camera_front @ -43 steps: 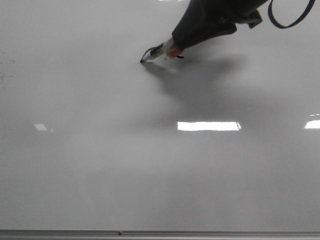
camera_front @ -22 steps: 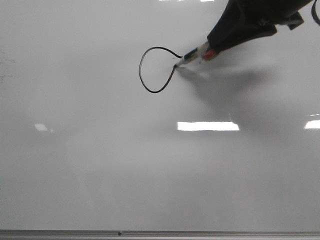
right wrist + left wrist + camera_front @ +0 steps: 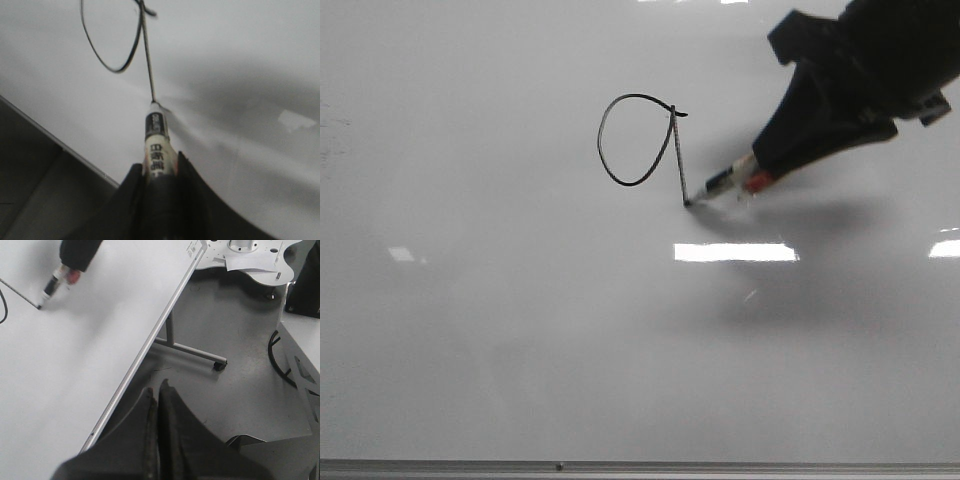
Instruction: Write number 9 on whiteboard
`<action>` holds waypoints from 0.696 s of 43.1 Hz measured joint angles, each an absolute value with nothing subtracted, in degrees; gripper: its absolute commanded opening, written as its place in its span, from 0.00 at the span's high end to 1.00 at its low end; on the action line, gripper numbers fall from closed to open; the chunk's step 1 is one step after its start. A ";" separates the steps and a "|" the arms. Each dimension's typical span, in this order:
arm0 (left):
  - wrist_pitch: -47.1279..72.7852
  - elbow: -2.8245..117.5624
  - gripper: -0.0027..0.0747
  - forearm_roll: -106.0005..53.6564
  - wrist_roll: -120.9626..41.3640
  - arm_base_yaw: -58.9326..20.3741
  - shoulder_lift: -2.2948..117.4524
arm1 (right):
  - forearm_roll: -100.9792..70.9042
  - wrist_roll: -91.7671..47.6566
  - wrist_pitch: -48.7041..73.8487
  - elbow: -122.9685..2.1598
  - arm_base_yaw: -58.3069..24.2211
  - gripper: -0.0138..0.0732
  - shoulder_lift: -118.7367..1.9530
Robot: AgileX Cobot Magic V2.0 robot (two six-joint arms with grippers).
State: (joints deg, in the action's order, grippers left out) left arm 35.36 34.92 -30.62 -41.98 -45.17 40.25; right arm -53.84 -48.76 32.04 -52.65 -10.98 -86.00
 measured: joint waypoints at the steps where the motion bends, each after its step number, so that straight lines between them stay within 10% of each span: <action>1: 35.36 34.92 0.99 -30.62 -41.98 -45.17 40.25 | -53.84 -48.76 32.04 -51.88 -10.98 0.91 -86.30; 24: 34.77 34.92 0.99 -30.88 -41.92 -45.17 40.25 | -57.50 -58.85 46.81 -53.93 -14.52 0.91 -76.19; 30: 34.70 36.11 0.86 -31.80 -41.92 -45.17 40.71 | -55.32 -63.98 53.98 -57.70 -17.57 0.91 -74.37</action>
State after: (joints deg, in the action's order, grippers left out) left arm 34.70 36.11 -31.80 -41.92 -45.17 40.71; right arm -55.32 -63.98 53.98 -57.70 -17.57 -74.37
